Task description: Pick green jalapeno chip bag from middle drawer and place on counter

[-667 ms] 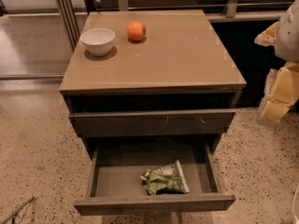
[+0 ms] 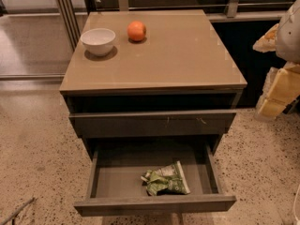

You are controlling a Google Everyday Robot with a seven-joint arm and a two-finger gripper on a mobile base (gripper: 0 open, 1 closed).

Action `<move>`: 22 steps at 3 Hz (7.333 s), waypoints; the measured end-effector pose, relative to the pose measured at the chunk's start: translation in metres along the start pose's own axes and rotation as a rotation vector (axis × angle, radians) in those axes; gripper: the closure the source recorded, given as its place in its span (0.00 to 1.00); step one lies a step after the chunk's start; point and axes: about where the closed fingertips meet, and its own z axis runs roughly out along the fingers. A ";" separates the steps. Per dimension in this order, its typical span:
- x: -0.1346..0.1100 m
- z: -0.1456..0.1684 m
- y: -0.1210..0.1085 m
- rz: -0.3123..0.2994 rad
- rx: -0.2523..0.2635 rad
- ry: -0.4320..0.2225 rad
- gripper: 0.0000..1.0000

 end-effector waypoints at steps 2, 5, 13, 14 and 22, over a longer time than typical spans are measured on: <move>0.014 0.113 0.001 0.106 -0.057 -0.112 0.62; 0.003 0.295 0.029 0.233 -0.216 -0.329 1.00; -0.017 0.521 0.115 0.221 -0.297 -0.553 0.58; -0.021 0.535 0.120 0.214 -0.320 -0.557 0.36; -0.041 0.563 0.124 0.155 -0.327 -0.599 1.00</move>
Offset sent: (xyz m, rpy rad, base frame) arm 0.0749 0.0084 -0.2206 0.3100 0.0002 -0.1347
